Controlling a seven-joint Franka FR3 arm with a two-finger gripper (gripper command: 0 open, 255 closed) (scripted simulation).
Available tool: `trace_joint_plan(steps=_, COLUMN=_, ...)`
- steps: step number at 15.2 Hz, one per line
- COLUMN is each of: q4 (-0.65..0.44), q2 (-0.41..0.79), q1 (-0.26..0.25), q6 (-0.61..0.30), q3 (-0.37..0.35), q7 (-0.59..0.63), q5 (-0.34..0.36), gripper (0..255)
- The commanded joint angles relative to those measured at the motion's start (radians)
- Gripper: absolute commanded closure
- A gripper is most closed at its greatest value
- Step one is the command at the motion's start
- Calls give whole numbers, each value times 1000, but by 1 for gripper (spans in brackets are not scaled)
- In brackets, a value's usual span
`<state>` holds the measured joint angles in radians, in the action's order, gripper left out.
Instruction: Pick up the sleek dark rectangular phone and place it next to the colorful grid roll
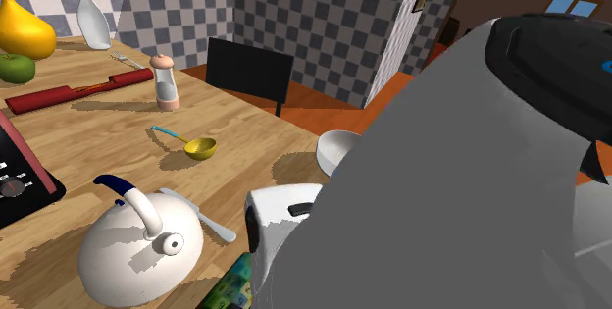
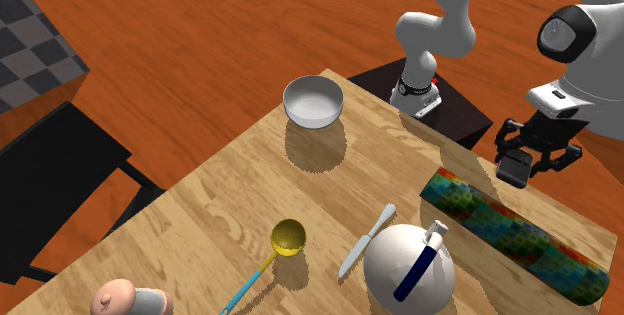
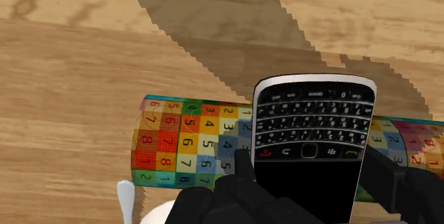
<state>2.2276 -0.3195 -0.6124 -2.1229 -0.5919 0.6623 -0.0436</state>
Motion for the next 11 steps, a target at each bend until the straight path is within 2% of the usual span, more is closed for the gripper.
trace_joint_plan(steps=1, q4=-39, q2=34, q1=-5, q6=10, q3=-46, q7=65, q5=19, gripper=255)
trace_joint_plan(steps=7, q4=-174, q2=169, q1=-18, q6=48, q3=-186, q7=269, q5=118, gripper=255)
trace_joint_plan(steps=10, q4=-259, q2=266, q1=-33, q6=79, q3=-255, q7=386, q5=202, gripper=255)
trace_joint_plan(steps=11, q4=-318, q2=339, q1=-52, q6=106, q3=-293, q7=463, q5=267, gripper=255)
